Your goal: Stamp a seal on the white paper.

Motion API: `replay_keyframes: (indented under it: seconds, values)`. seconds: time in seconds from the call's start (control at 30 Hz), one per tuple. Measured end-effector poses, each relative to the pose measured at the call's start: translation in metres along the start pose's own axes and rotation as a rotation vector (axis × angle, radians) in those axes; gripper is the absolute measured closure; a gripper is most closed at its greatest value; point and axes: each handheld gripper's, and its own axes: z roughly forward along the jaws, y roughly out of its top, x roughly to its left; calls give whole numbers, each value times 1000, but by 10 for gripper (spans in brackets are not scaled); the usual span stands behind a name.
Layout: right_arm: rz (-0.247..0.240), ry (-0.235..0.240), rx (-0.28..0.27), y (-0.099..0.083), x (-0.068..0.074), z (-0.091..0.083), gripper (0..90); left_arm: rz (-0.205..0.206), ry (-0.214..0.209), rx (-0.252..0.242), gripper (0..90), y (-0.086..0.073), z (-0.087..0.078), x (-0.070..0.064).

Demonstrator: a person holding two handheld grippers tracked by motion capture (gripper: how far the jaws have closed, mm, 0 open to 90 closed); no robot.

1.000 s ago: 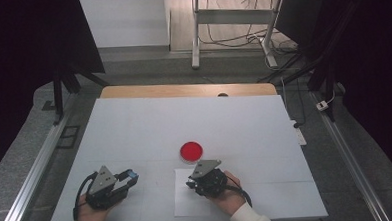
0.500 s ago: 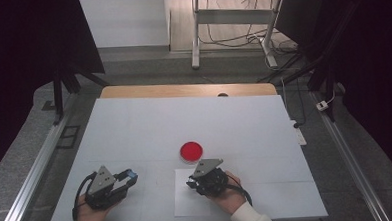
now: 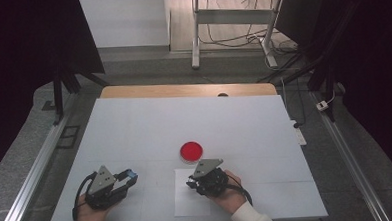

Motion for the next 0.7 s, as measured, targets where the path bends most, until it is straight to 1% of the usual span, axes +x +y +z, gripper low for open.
replay_keyframes:
  seconds: [0.1, 0.2, 0.27, 0.3, 0.43, 0.53, 0.63, 0.7]
  values:
    - [10, 1, -8, 0, 0, -1, 759, 1, 2, 0, 651, 0, 0, 0]
    - [22, 12, -23, 0, -2, -3, 758, 1, 2, -2, 651, 0, 0, 0]
    - [27, 12, -20, 0, -3, -5, 758, 1, 0, -3, 651, 0, 0, 0]
    - [33, 19, -28, -1, -3, -4, 757, 0, 0, -3, 651, 0, 0, 0]
    - [25, 18, -35, -1, -4, -6, 756, -1, 2, -4, 651, 0, -1, 0]
    - [35, 23, -62, -1, -4, -9, 756, 0, 1, -4, 651, 0, -1, 0]
    - [30, 21, -79, 1, -4, -14, 756, 0, 0, -5, 651, 0, -1, 0]
    - [35, 21, -92, 2, -4, -17, 756, -1, 1, -5, 651, 0, -1, 0]
